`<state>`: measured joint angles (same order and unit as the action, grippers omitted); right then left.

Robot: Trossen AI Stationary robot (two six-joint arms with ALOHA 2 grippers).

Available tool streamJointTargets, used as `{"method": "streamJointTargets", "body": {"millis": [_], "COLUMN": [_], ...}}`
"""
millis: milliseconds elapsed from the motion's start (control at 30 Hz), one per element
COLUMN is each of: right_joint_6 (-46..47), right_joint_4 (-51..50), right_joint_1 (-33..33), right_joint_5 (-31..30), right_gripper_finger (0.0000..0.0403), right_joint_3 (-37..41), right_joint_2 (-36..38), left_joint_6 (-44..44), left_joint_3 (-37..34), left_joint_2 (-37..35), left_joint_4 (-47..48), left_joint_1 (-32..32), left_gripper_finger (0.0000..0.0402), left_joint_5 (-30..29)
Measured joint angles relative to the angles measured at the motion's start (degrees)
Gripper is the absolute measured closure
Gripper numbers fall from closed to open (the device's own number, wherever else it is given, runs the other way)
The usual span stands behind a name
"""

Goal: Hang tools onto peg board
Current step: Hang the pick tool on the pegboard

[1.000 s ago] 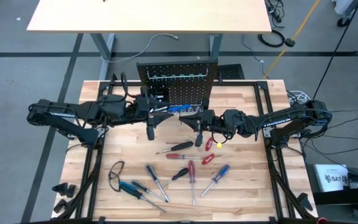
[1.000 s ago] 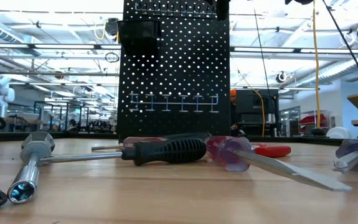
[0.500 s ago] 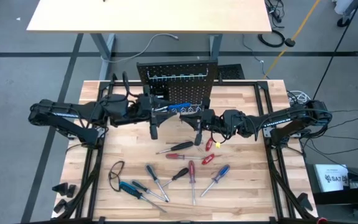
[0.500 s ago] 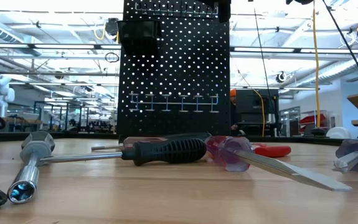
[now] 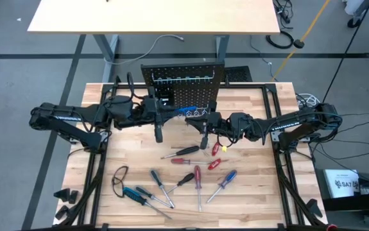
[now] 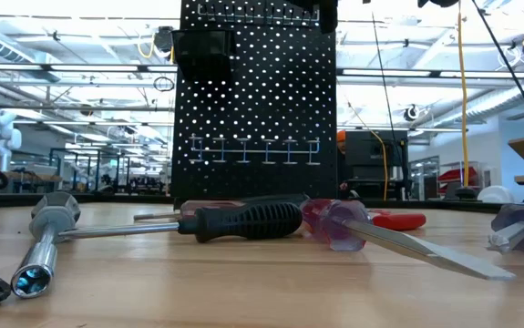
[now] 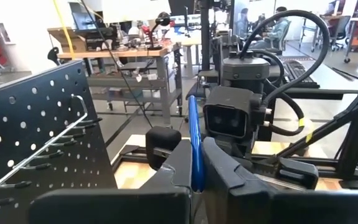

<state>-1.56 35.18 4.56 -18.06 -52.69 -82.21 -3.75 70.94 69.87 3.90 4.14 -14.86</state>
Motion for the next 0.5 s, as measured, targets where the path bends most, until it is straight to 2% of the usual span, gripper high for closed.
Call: {"method": "streamJointTargets", "body": {"millis": [233, 500], "right_joint_6": [0.3, 1.4], "right_joint_4": [-0.4, -5.6], "right_joint_1": [0.0, 0.1], "right_joint_5": [0.0, 0.4], "right_gripper_finger": [0.0389, 0.0305], "right_joint_3": [0.0, 0.0], "right_joint_2": [0.0, 3.7], "left_joint_6": [-1.2, -1.6], "left_joint_3": [0.0, 2.4], "left_joint_2": [-0.4, -2.3], "left_joint_4": [0.4, 4.6], "left_joint_1": [0.0, -1.8], "left_gripper_finger": [0.0392, 0.0392], "left_joint_5": [0.0, -0.9]}}
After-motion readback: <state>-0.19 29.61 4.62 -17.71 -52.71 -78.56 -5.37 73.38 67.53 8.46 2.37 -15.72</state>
